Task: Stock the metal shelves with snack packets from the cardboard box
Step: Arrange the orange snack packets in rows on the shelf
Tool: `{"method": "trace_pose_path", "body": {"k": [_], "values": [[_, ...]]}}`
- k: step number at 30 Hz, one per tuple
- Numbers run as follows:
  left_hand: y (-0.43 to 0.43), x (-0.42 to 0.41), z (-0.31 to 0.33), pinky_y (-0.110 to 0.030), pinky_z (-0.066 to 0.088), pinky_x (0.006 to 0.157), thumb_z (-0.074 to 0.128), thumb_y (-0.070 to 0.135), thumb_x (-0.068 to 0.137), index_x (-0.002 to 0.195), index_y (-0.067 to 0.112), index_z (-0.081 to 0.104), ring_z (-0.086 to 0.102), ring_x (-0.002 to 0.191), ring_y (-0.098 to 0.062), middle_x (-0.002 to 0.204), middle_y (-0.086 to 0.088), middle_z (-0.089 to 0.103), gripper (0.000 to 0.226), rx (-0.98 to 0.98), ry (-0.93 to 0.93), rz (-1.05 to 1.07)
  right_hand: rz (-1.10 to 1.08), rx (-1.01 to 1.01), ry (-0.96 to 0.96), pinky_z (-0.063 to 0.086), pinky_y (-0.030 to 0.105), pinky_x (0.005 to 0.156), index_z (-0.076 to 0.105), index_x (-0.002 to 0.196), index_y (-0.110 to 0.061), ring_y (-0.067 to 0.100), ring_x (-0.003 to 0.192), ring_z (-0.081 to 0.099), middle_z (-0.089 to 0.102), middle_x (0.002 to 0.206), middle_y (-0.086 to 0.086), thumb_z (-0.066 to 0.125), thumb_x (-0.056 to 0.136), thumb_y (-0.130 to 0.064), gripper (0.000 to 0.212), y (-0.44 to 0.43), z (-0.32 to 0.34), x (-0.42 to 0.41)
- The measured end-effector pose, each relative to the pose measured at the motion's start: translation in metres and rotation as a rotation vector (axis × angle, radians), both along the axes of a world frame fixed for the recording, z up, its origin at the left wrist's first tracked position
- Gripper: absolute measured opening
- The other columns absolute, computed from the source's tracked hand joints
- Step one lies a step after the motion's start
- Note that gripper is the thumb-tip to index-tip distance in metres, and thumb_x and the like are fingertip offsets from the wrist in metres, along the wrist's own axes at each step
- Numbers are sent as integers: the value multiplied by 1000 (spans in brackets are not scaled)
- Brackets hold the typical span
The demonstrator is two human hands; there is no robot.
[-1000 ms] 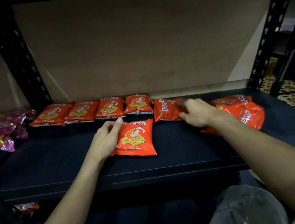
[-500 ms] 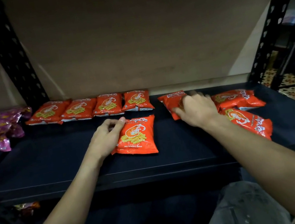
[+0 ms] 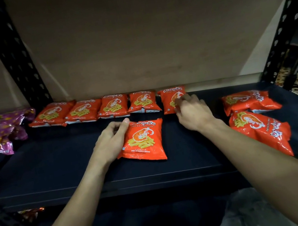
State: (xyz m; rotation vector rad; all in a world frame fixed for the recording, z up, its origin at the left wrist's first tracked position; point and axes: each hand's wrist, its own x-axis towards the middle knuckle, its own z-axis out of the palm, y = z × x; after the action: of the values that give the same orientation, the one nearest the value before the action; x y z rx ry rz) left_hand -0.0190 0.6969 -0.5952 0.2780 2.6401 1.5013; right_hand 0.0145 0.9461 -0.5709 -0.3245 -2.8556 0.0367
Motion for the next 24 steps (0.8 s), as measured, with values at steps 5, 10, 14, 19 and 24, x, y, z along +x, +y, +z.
{"method": "trace_pose_path", "body": {"k": [5,10,14,19,24], "values": [[-1,-1,-1,-47,49,97,40,81,81,111,36,59,65,98,-14,105,11,66,57,3,2,-7,21,-61,-37,38,45,97,53,133,-11,33,123,43,49,137,12,47,98,-19,36,0,4,-19],[-1,0,-1,-47,50,96,37,88,72,109,39,59,65,98,-14,104,12,66,66,9,-12,1,31,-101,-18,37,44,103,52,135,-11,32,131,39,49,138,12,50,96,-14,39,-5,9,-25],[-1,0,1,-47,50,96,37,89,68,110,37,60,65,99,-14,105,11,67,71,16,-2,2,45,-135,0,37,44,105,51,135,-11,31,132,38,51,138,11,51,97,-15,39,-6,11,-25],[0,1,3,-47,49,98,35,90,67,114,37,59,64,101,-16,108,9,66,74,2,-10,1,65,-130,24,36,44,106,47,138,-13,30,133,38,47,142,10,54,96,-19,42,-2,8,-20],[1,4,5,-47,49,98,35,85,73,116,35,58,64,102,-16,110,8,66,70,-13,-2,-11,69,-120,-82,31,48,112,22,155,-19,32,144,27,23,160,9,57,95,-17,69,3,10,-18]]}}
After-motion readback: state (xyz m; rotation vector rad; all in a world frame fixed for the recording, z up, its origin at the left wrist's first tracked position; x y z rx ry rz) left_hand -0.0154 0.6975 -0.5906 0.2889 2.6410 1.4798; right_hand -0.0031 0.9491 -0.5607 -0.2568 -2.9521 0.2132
